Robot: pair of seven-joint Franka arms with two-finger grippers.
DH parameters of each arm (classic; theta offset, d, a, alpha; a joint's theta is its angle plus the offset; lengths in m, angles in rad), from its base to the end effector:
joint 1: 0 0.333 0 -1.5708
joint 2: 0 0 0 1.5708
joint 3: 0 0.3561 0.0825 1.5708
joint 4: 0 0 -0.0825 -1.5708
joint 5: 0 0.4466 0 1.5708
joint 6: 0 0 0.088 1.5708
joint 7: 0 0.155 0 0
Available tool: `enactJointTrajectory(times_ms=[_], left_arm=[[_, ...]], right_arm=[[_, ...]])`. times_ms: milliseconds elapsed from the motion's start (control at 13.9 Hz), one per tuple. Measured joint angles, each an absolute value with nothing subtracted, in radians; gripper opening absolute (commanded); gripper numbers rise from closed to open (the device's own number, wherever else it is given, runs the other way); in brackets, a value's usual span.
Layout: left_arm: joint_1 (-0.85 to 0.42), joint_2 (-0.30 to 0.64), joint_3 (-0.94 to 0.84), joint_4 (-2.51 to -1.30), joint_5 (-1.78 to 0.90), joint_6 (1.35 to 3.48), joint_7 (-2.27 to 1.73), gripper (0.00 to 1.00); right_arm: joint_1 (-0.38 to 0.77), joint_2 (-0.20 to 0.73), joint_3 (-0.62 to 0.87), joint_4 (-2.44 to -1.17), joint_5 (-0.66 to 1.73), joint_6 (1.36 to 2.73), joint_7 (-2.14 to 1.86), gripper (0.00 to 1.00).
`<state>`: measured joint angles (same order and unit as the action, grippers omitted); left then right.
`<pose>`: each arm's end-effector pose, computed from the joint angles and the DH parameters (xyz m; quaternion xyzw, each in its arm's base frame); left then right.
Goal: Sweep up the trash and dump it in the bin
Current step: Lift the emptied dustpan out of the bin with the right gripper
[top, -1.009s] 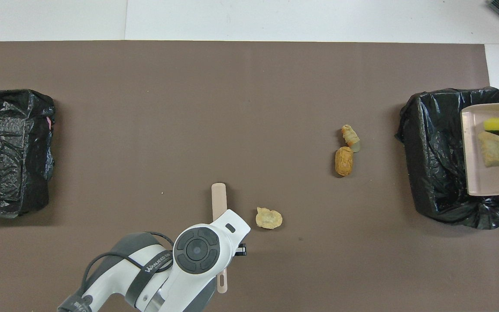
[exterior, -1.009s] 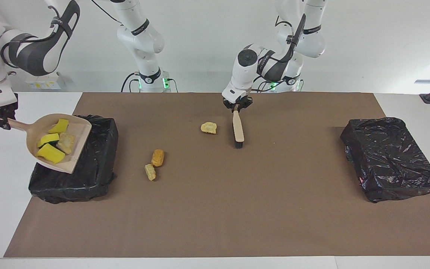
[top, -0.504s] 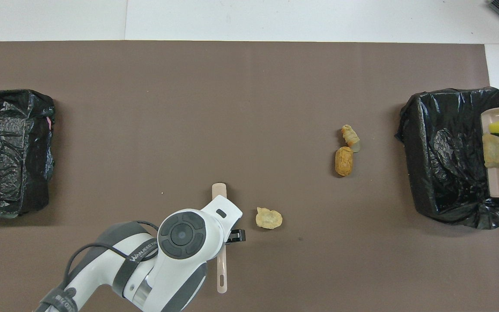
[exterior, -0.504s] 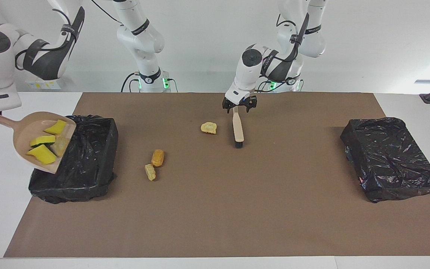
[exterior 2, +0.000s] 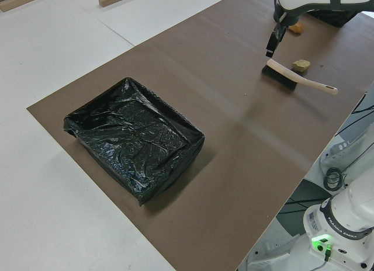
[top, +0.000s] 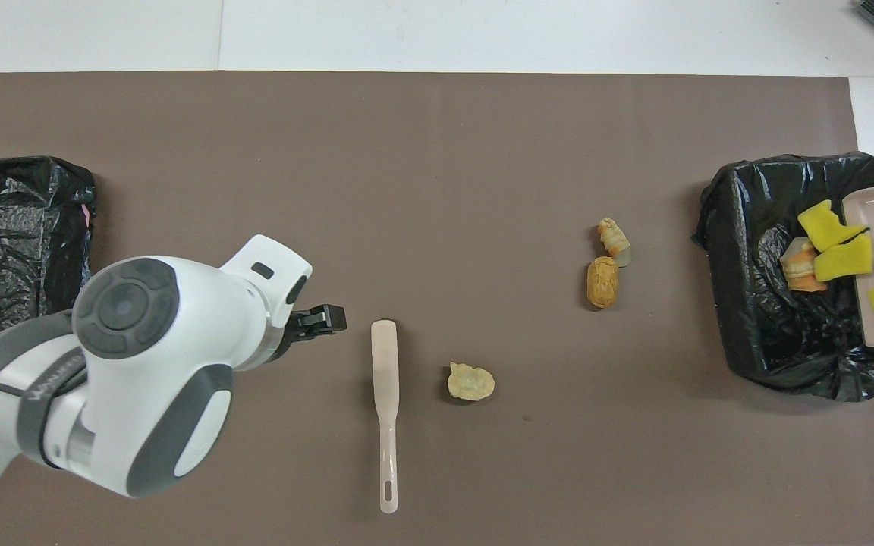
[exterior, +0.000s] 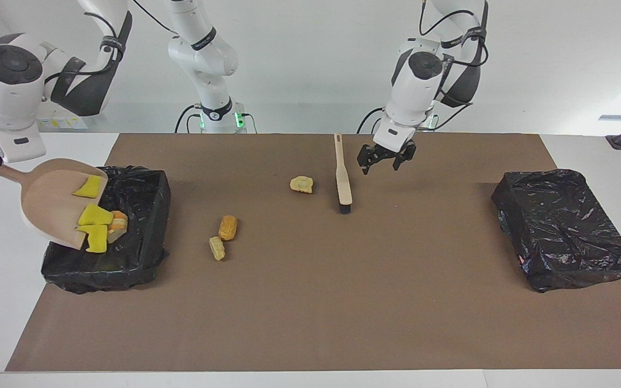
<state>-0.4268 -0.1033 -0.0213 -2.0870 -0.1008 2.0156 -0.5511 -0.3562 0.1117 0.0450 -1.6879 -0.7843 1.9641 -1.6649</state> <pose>0.5188 -0.2610 0.4404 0.9962 0.0724 -0.0074 0.0469 0.6373 -0.2875 0.5491 0.6456 0.6683 -0.2599 0.2626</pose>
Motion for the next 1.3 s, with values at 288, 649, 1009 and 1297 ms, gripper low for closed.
enactJointTrajectory(times_ms=[288,649,1009,1297], left_arm=[[-0.276,-0.105,-0.02,-2.072,-0.081,1.988,-0.341,1.0],[-0.121,-0.104,-0.02,-2.071,-0.062,1.963,-0.096,1.0],[-0.052,-0.107,-0.02,-1.926,-0.062,1.796,-0.019,1.0],[-0.052,-0.128,-0.021,-1.756,-0.061,1.589,-0.019,1.0]], right_arm=[[-0.283,0.08,0.048,-1.689,-0.896,1.963,-1.665,0.0],[-0.267,0.059,0.049,-1.69,-0.953,1.962,-1.664,0.0],[-0.267,0.036,0.104,-1.69,-0.861,1.902,-1.663,0.0],[-0.266,0.033,0.157,-1.693,-0.596,1.862,-1.659,0.0]])
